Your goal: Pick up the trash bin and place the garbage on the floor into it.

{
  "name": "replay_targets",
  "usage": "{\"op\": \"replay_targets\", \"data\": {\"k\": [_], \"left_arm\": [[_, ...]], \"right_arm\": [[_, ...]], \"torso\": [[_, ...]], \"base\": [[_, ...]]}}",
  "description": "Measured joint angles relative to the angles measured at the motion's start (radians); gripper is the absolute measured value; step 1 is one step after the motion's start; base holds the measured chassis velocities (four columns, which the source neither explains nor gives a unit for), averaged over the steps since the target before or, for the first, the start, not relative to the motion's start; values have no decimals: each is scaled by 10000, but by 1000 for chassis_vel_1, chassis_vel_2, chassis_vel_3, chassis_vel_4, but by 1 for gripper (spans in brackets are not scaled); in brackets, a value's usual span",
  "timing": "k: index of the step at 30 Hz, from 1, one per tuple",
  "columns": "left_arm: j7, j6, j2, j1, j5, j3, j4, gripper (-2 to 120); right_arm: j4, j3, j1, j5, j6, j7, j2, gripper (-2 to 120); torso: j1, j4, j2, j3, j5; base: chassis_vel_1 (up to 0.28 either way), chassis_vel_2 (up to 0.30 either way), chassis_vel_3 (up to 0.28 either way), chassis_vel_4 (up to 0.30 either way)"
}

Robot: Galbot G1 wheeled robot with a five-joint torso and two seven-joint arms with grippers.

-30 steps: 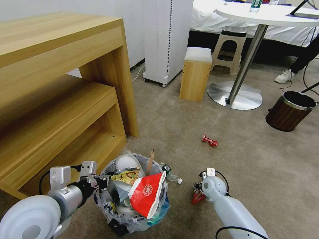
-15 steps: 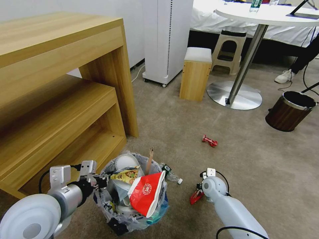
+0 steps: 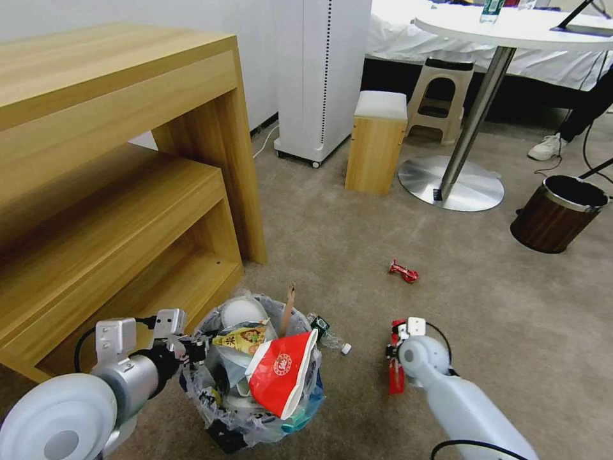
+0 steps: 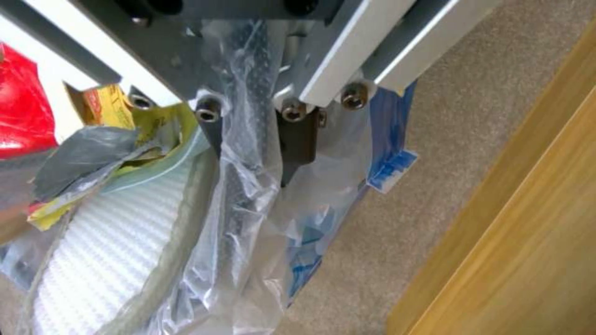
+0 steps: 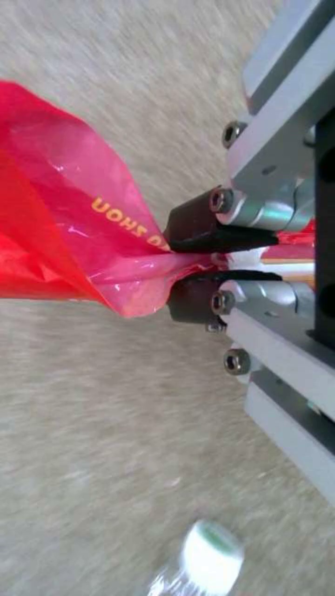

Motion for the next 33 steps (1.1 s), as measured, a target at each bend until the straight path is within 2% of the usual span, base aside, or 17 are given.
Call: {"op": "replay_targets", "data": {"k": [8,11,14,18,20,21,22,23,24,25,26,27,28,29,30,31,33], "left_arm": [[-4,0,9,-15,-7,45,-25,1],[-30,0,21,-15,-66,77,-40,1],[-87,11,27,-6,-136,128,-56,1],[-283,70,47,-8,-465,276,-78,1],[-312,72,56,-10,-547,296,-78,1],[-352,73,81,-10,-765,317,-80,1],[-352,73,81,-10,-765,317,-80,1],[-444,76,98,-34,-1092,332,-101,1],[-471,77,103,-51,-1196,342,-107,1],[-517,77,116,-130,-1478,382,-116,1],[-517,77,116,-130,-1478,382,-116,1],[-531,77,123,-234,-1749,481,-115,1],[-530,79,123,-272,-1823,554,-102,1],[-519,82,113,-330,-1887,661,-39,1],[-519,82,113,-330,-1887,661,-39,1],[-472,85,110,-386,-1921,737,36,1],[-443,86,110,-413,-1927,761,70,1]], "right_arm": [[1024,173,41,363,381,80,-600,6],[1515,294,104,440,726,-187,-820,6],[1944,390,127,453,1087,-564,-1013,6],[2919,563,176,238,2368,-1923,-1463,6],[3045,582,181,188,2687,-2246,-1526,6],[3212,612,181,16,3368,-3047,-1607,6],[3212,612,181,16,3368,-3047,-1607,6],[3281,616,177,-181,4131,-3941,-1674,6],[3291,613,172,-273,4484,-4379,-1698,6],[3273,562,163,-489,5482,-5674,-1752,6],[3273,562,163,-489,5482,-5674,-1752,6],[3121,449,152,-627,6768,-7714,-1785,6],[3040,379,150,-624,7323,-8751,-1790,6],[2808,228,197,-572,8233,-10411,-1756,6],[2808,228,197,-572,8233,-10411,-1756,6],[2563,77,314,-559,8800,-11941,-1691,6],[2501,22,349,-547,8956,-12361,-1675,6]], "torso": [[0,1,0,0,1],[0,2,1,0,1],[0,1,1,0,2],[0,2,1,0,0],[0,2,1,0,-1],[0,1,0,0,0],[0,1,0,0,0],[0,2,1,0,-1],[0,2,1,0,-1],[0,1,1,0,-1],[0,1,1,0,-1],[0,1,1,0,0],[0,1,1,0,0],[0,1,1,0,-1],[0,1,1,0,-1],[0,2,1,0,0],[1,2,1,0,-1]], "base": [[0,0,0,0],[0,0,0,0],[0,0,0,0],[0,0,0,0],[0,0,0,0],[0,0,0,0],[0,0,0,0],[0,0,0,0],[0,0,0,0],[0,0,0,0],[0,0,0,0],[0,0,0,0],[0,0,0,0],[0,0,0,0],[0,0,0,0],[0,0,0,0],[0,0,0,0]]}}
